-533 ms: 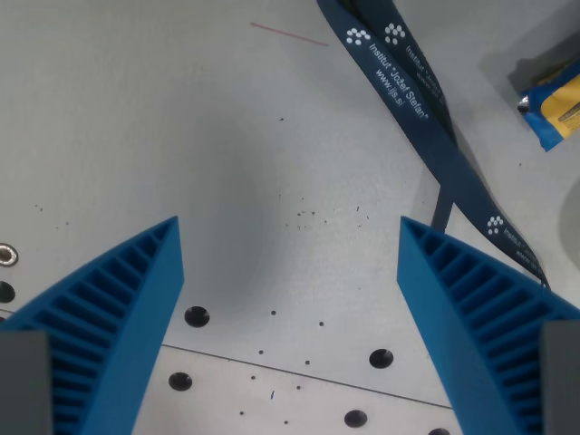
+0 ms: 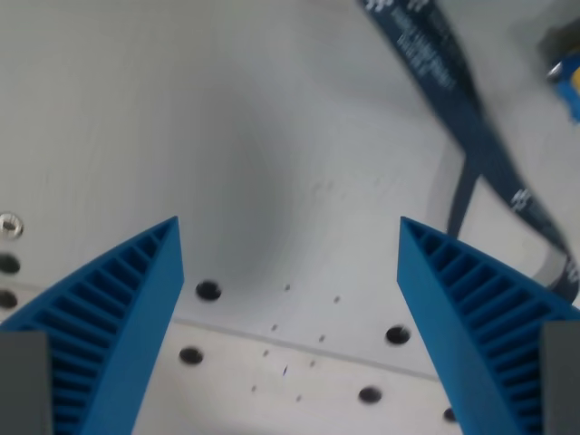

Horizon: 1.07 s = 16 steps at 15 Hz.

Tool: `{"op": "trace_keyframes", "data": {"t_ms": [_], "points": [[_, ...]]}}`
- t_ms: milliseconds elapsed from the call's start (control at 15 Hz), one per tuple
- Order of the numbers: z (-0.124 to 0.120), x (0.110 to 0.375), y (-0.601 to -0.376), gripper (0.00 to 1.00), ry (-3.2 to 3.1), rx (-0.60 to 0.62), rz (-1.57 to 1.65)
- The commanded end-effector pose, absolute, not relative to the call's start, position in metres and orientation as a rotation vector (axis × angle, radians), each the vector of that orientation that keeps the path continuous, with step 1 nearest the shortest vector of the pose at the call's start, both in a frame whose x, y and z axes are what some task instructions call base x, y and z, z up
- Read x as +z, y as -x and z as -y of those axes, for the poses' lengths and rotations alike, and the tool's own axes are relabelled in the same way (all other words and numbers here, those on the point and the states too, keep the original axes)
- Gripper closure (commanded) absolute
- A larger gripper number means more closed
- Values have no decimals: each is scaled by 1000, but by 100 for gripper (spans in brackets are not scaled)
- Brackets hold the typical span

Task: Move in base negative x

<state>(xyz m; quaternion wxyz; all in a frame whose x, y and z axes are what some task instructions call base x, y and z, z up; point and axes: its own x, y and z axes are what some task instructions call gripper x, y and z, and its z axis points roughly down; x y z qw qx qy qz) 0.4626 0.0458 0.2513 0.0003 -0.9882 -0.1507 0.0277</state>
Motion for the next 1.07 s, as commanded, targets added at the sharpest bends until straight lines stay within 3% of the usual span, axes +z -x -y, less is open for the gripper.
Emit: {"op": "trace_keyframes", "data": {"t_ms": [67, 1067], "points": [[-51, 259, -434, 0, 3111, 14, 460], [-73, 247, -349, 0, 3111, 14, 460]]}}
